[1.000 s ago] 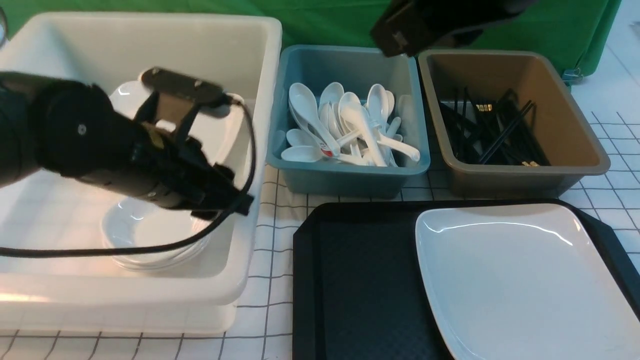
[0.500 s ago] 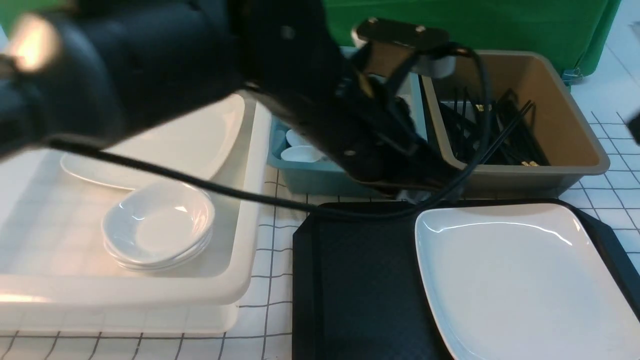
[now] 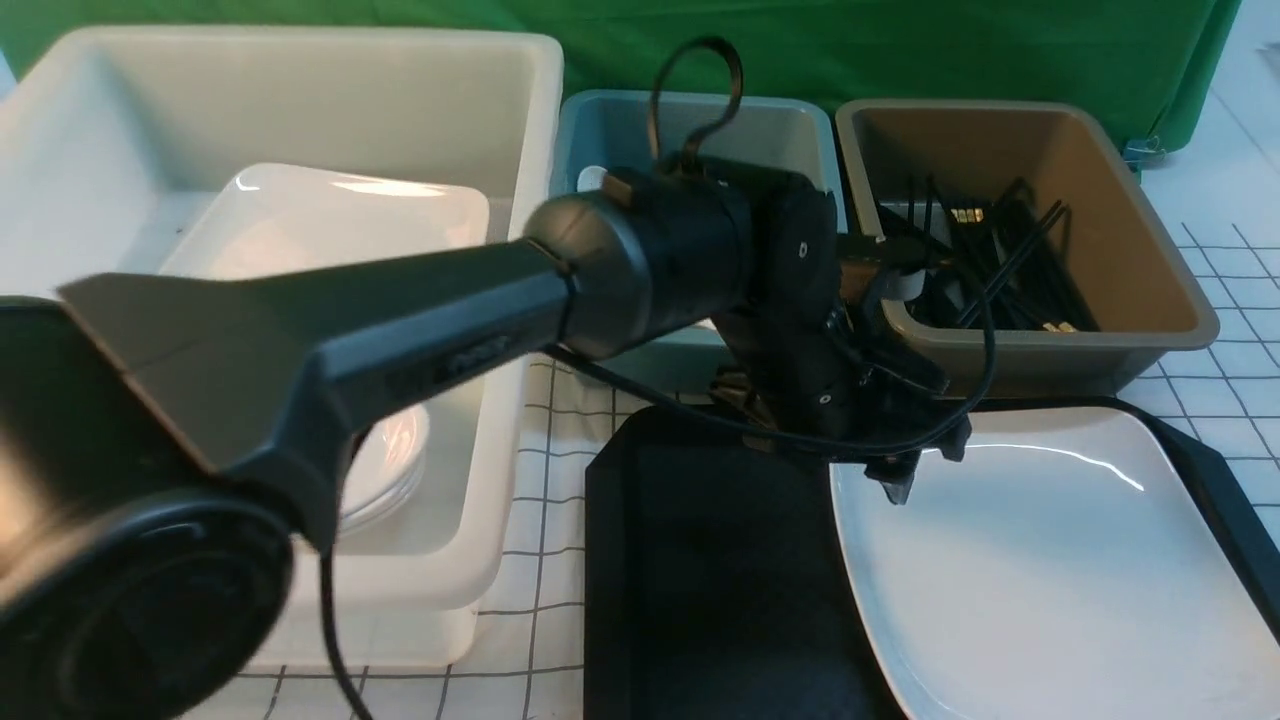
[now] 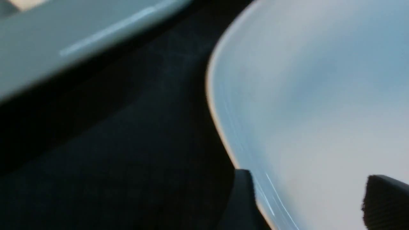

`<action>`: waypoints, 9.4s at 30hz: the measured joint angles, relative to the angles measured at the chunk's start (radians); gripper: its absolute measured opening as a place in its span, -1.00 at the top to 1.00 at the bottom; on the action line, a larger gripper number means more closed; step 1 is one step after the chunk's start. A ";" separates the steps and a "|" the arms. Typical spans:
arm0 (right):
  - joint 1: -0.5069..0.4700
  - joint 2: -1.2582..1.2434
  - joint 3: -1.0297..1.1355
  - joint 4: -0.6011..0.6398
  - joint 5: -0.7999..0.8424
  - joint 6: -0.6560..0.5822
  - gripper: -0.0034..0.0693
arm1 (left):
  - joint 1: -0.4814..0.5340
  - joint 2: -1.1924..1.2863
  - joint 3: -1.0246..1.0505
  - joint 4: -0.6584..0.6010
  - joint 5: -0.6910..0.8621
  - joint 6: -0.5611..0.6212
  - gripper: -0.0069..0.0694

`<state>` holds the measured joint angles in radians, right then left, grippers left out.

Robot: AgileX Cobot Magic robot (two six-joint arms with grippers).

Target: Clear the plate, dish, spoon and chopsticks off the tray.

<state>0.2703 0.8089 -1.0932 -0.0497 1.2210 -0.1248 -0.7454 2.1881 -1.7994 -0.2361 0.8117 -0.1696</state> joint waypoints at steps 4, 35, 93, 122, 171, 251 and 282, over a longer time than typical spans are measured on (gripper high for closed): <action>0.000 -0.002 0.058 0.000 0.001 0.002 0.88 | 0.000 0.050 -0.033 0.018 -0.026 -0.023 -0.60; 0.000 -0.002 0.079 0.059 -0.048 -0.086 0.88 | 0.004 0.107 -0.079 0.022 -0.088 -0.007 0.41; 0.262 0.468 -0.472 0.537 -0.129 -0.251 0.88 | 1.123 -0.591 0.158 -0.438 -0.047 0.316 0.77; 0.466 0.725 -0.609 0.412 -0.189 -0.129 0.88 | 1.083 -0.370 0.608 -0.994 -0.593 0.647 0.76; 0.467 0.569 -0.846 -0.352 -0.112 0.176 0.85 | 0.420 -1.016 0.462 -0.325 -0.136 0.660 0.85; 0.467 -0.708 0.666 -0.489 -1.130 0.620 0.44 | 0.782 -2.184 1.803 0.129 -0.742 0.264 0.82; 0.467 -0.708 0.666 -0.489 -1.130 0.620 0.26 | 0.792 -2.188 1.806 0.159 -0.582 0.274 0.81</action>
<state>0.7373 0.1006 -0.4275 -0.5383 0.0912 0.4950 0.0465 -0.0003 0.0065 -0.0766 0.2295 0.1042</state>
